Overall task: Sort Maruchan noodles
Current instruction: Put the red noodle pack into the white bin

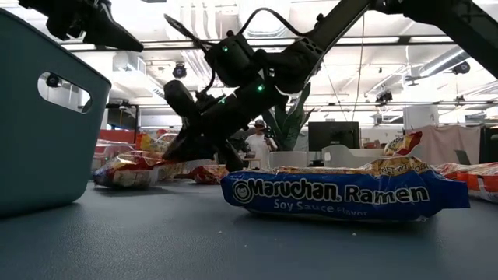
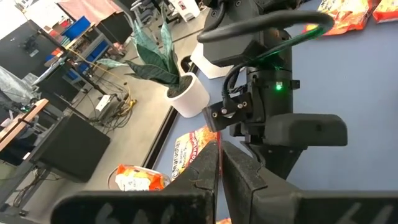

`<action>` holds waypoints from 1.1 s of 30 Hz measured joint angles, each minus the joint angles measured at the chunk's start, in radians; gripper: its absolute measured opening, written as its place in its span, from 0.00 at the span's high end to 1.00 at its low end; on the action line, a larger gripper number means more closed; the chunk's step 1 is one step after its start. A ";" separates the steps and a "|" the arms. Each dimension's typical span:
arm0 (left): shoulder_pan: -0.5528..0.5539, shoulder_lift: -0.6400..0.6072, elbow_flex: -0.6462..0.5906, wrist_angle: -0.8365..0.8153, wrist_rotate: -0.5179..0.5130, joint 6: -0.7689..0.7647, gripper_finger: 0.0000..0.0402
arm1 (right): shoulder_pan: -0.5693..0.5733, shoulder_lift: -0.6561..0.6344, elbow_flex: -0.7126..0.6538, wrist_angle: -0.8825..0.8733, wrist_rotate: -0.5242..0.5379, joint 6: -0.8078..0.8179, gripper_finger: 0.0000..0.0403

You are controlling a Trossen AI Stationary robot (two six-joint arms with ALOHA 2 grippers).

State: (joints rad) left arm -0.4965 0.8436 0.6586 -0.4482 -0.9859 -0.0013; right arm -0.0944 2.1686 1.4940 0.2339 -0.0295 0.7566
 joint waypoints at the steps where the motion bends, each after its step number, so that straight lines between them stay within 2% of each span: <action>1: 0.000 0.000 0.000 0.006 0.000 0.000 1.00 | 0.000 -0.008 0.000 -0.013 -0.004 -0.014 0.96; 5: 0.000 0.000 0.001 0.021 0.000 0.000 1.00 | 0.000 -0.072 0.000 -0.159 -0.001 -0.097 0.98; 9: 0.000 0.002 0.001 0.043 0.009 0.000 1.00 | 0.006 -0.156 0.000 -0.437 0.005 -0.182 0.98; 16: 0.007 0.036 0.001 0.176 0.115 0.058 1.00 | 0.049 -0.294 -0.025 -0.887 0.057 -0.234 0.98; 19: 0.024 0.074 0.001 0.252 0.170 0.094 1.00 | 0.078 -0.329 -0.052 -0.943 0.079 -0.201 0.98; 25: 0.083 0.189 0.001 0.392 0.297 0.156 1.00 | 0.141 -0.362 -0.125 -0.933 0.093 -0.112 0.98; 29: 0.106 0.247 0.001 0.416 0.317 0.168 1.00 | 0.159 -0.367 -0.159 -0.932 0.100 -0.037 0.95; 33: 0.116 0.278 0.011 0.421 0.319 0.151 1.00 | 0.160 -0.375 -0.192 -0.941 0.100 -0.006 0.86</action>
State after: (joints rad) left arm -0.3803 1.1215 0.6701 -0.0276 -0.6666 0.1492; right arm 0.0654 1.7937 1.3023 -0.7072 0.0708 0.7504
